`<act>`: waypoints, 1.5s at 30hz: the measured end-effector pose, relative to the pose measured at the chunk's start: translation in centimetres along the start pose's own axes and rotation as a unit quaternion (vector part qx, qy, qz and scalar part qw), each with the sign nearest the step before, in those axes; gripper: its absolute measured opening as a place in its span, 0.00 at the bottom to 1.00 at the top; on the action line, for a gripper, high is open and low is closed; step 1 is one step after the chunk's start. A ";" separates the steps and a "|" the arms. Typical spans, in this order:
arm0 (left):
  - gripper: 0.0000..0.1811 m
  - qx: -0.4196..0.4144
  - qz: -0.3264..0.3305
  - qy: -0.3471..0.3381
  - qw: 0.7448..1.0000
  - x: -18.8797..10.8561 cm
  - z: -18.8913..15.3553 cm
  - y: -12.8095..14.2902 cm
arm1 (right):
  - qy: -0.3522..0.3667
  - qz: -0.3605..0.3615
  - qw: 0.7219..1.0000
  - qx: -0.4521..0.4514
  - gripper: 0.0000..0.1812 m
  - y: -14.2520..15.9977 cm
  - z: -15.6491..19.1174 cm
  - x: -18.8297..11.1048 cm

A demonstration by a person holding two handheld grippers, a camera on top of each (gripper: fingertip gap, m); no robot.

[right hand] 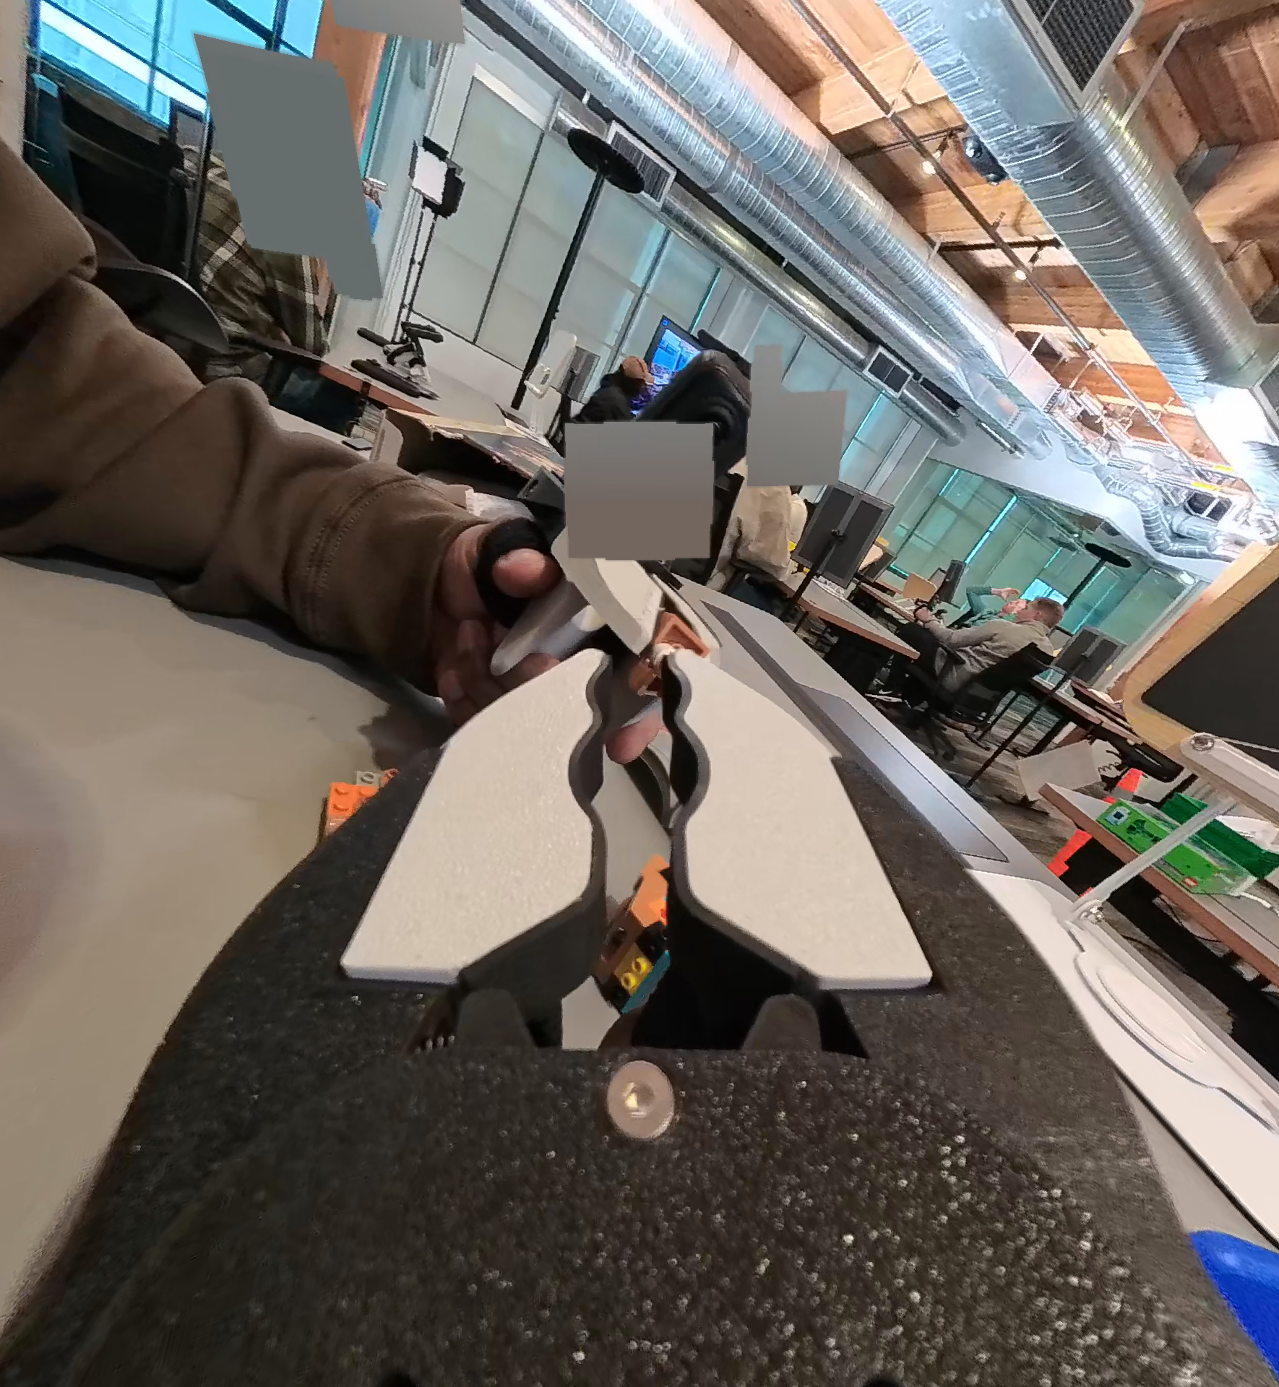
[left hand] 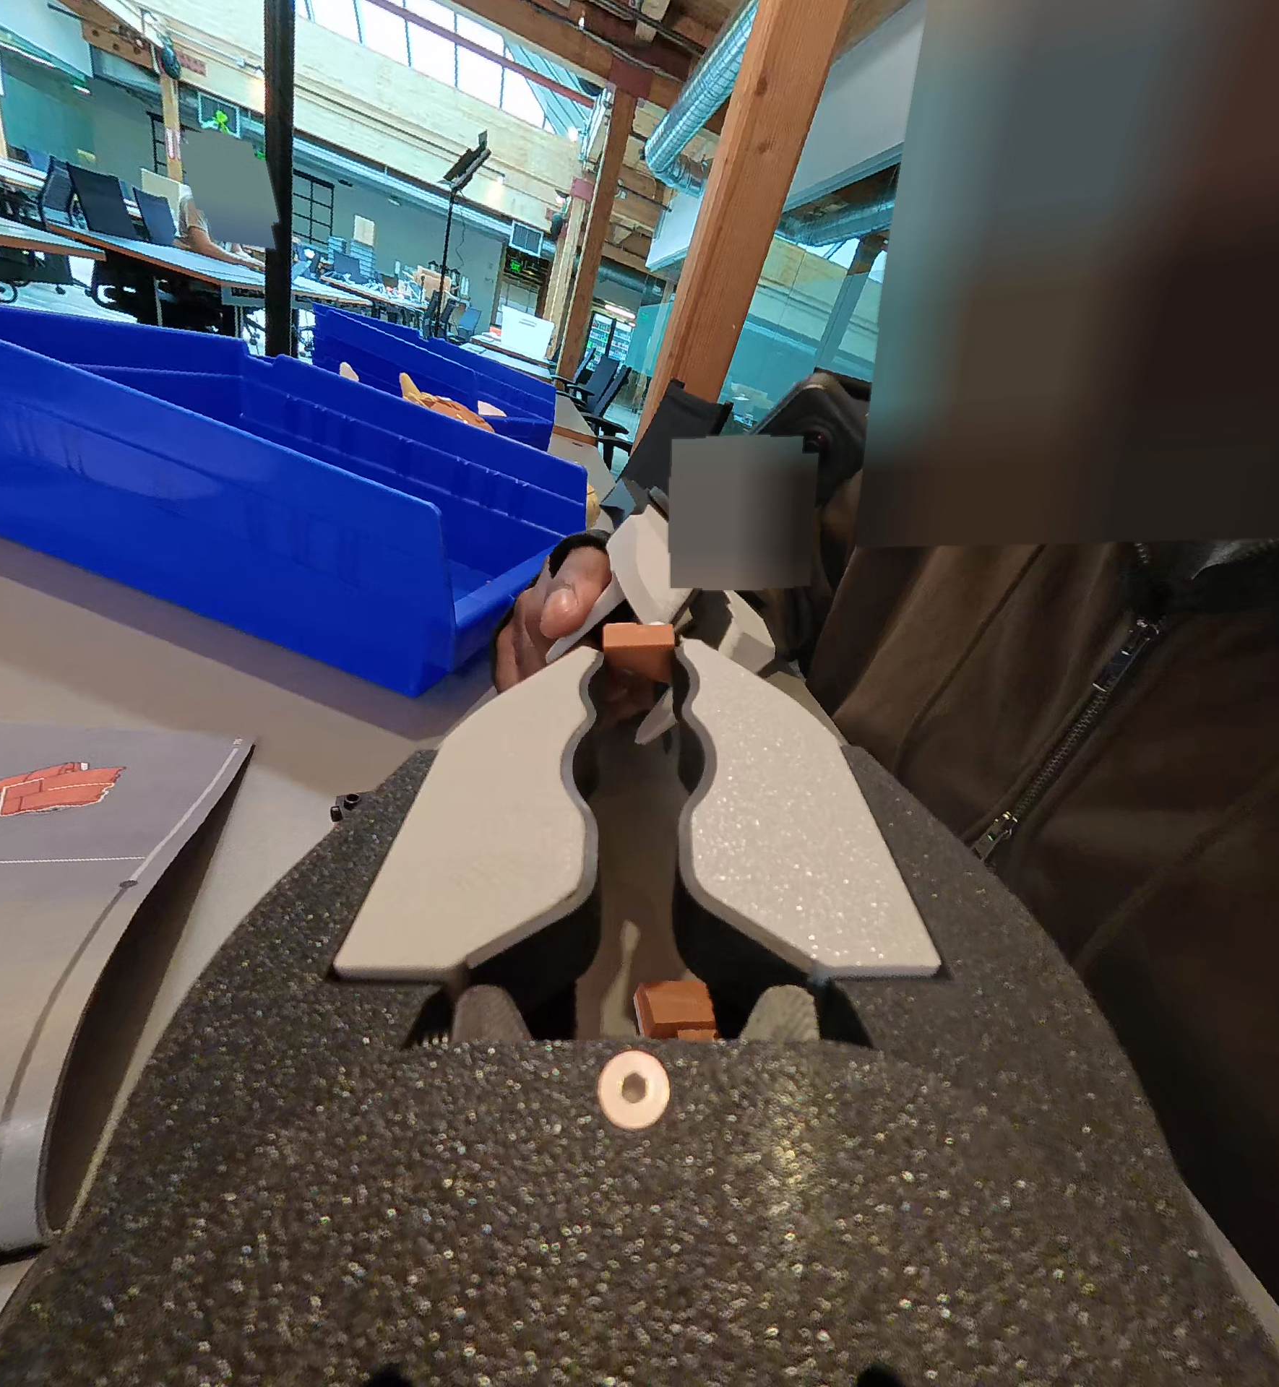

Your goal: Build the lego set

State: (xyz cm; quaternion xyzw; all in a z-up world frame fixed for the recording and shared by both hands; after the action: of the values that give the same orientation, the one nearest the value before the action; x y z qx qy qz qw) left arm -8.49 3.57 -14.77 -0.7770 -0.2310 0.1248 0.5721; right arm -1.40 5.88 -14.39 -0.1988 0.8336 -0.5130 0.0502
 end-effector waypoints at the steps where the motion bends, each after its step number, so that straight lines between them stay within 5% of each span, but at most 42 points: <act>1: 0.09 0.002 0.002 0.001 1.000 0.0 0.0 0.0 | -0.003 -0.001 1.000 0.004 0.06 0.0 0.0 0.0; 45: 0.09 0.022 0.032 0.010 0.999 0.3 -0.5 0.7 | -0.026 -0.007 0.999 0.030 0.03 0.0 -0.1 -0.2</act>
State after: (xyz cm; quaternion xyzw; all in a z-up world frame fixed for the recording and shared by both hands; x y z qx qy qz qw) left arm -7.88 3.12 -15.23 -0.7725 -0.1975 0.1406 0.5869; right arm -1.21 6.01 -14.40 -0.2163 0.8151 -0.5323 0.0745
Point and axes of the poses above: each gripper's, where its closed fingertips meet, x out along the fingers, y out of its underside, z = x × y across the jaws, the point moved 4 cm from there along -x, back along the fingers, and after that the axes turned 1 degree about -x, right-handed, at the moved point
